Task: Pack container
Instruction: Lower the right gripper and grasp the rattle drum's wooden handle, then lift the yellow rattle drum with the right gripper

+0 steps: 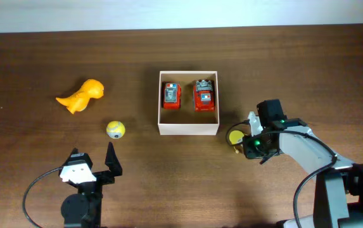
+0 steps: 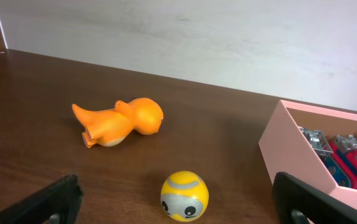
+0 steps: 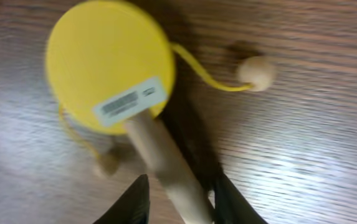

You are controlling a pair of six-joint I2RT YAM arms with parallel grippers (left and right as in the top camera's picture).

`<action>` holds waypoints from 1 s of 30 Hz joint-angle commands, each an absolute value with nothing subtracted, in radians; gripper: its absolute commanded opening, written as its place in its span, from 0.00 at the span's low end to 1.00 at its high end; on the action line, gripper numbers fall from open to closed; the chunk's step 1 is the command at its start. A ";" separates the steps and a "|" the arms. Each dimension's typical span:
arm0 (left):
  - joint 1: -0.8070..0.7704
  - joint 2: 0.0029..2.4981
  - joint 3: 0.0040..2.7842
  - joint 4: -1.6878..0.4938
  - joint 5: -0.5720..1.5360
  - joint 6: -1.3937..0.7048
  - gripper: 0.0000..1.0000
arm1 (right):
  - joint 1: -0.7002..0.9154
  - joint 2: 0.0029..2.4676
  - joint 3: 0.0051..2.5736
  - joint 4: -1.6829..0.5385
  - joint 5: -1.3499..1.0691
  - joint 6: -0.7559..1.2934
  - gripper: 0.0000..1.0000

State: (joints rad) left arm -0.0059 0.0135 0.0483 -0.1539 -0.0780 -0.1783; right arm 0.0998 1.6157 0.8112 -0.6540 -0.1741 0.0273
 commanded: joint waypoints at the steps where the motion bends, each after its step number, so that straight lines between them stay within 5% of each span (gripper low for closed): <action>1: -0.001 0.005 0.043 -0.151 -0.074 -0.162 0.99 | 0.097 1.628 0.784 -0.662 -0.282 0.039 0.28; 30: -0.001 0.005 0.043 -0.151 -0.074 -0.162 0.99 | 0.097 1.628 0.784 -0.572 -0.133 0.034 0.22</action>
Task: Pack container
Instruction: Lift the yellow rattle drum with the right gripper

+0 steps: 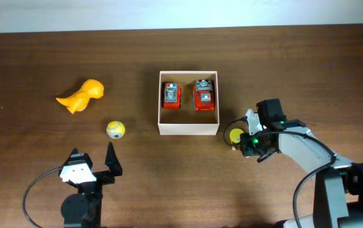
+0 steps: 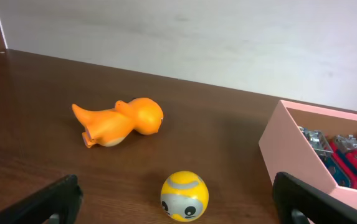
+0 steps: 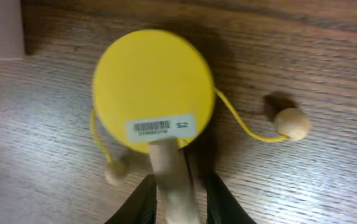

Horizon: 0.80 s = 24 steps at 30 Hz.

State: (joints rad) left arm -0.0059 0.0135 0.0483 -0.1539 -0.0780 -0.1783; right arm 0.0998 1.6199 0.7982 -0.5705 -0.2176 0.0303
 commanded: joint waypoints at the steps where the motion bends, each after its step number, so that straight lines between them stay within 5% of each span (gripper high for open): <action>1: -0.001 0.005 0.043 -0.151 -0.074 -0.162 0.99 | 0.097 1.628 0.784 -0.572 -0.129 0.035 0.22; 24: -0.001 0.005 0.043 -0.151 -0.074 -0.162 0.99 | 0.097 1.628 0.801 -0.549 -0.126 0.035 0.10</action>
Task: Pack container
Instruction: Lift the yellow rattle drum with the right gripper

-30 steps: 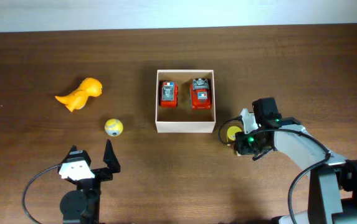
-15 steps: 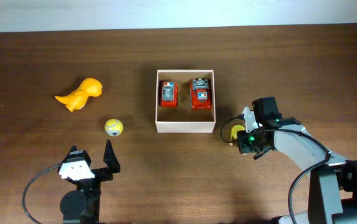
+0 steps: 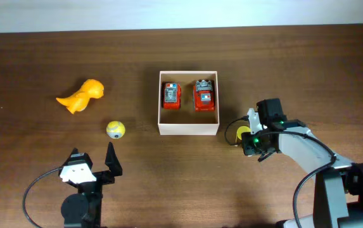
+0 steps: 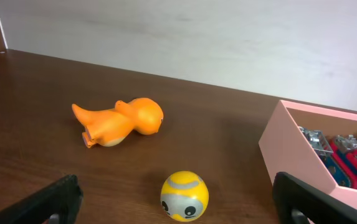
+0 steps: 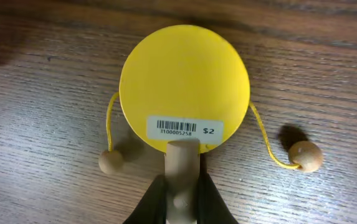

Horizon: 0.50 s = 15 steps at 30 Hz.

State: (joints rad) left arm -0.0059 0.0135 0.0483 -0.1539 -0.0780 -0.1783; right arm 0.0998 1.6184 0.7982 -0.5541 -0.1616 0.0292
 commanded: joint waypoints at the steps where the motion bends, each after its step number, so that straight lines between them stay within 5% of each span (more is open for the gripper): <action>1: -0.001 0.005 0.043 -0.151 -0.074 -0.162 0.99 | 0.097 1.628 0.802 -0.548 -0.126 0.035 0.10; 15: -0.001 0.005 0.043 -0.151 -0.074 -0.162 0.99 | 0.097 1.628 0.960 -0.577 -0.126 0.035 0.11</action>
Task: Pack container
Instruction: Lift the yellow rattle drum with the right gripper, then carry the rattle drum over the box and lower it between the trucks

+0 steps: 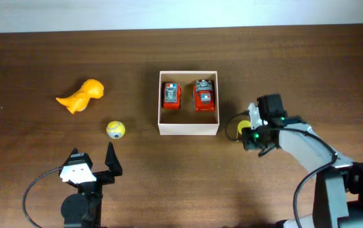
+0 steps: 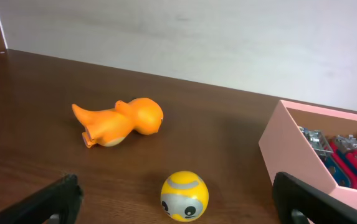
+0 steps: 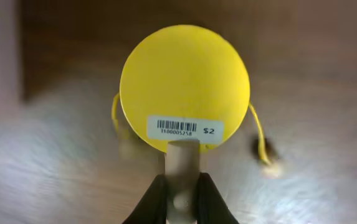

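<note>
A yellow pellet drum [image 3: 184, 87] with a wooden handle [image 3: 183, 168] and beads on strings is in my right gripper [image 3: 182, 198], which is shut on the handle. It hangs just right of the white box [image 1: 189, 128], where the drum [image 1: 244, 126] shows beside my right gripper [image 1: 254, 134]. Two red toy cars [image 1: 171, 95] [image 1: 204, 94] lie in the box. An orange dinosaur [image 1: 81, 95] and a yellow ball with a face [image 1: 115, 129] lie at the left. My left gripper [image 2: 177, 214] stands open behind the ball [image 2: 184, 196].
The pink-looking box wall [image 2: 293, 165] is at the right of the left wrist view, the dinosaur [image 2: 119, 122] further back. The right wrist view's tabletop is blurred by motion.
My right gripper, still shut on the drum's handle, has shifted slightly toward the far edge and the tabletop under it now blurs. The left arm has not moved.
My right gripper's fingers stood either side of the drum's handle with the drum lying tilted on the table. Then the handle was straighter between the fingers. Then the fingers were shut on it, and now the drum is held off the table beside the box.
</note>
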You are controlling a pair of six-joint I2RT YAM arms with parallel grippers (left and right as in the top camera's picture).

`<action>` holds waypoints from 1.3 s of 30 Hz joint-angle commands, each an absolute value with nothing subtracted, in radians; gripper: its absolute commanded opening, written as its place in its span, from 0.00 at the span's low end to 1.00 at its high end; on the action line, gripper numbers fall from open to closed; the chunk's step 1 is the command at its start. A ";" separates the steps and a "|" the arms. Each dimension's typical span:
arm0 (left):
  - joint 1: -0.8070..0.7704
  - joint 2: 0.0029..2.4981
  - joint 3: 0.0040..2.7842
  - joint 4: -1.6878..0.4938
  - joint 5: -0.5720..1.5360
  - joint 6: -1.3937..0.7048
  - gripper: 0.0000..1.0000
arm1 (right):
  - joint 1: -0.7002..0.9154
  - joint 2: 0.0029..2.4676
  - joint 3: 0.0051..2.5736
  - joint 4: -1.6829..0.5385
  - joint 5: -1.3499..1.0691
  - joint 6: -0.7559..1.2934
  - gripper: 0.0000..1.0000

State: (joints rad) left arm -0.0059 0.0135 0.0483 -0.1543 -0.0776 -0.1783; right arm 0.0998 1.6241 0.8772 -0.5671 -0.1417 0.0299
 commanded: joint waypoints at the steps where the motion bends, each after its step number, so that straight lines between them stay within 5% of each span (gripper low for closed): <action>1: -0.001 0.005 0.043 -0.151 -0.074 -0.162 0.99 | 0.097 1.628 0.989 -0.593 -0.126 0.035 0.11; 18: -0.001 0.005 0.043 -0.151 -0.074 -0.162 0.99 | 0.118 1.628 1.440 -0.839 -0.131 0.038 0.10; 30: -0.001 0.005 0.043 -0.151 -0.074 -0.162 0.99 | 0.320 1.628 1.466 -0.734 -0.137 0.041 0.10; 39: -0.001 0.005 0.043 -0.151 -0.074 -0.162 0.99 | 0.452 1.710 1.466 -0.545 -0.088 0.268 0.11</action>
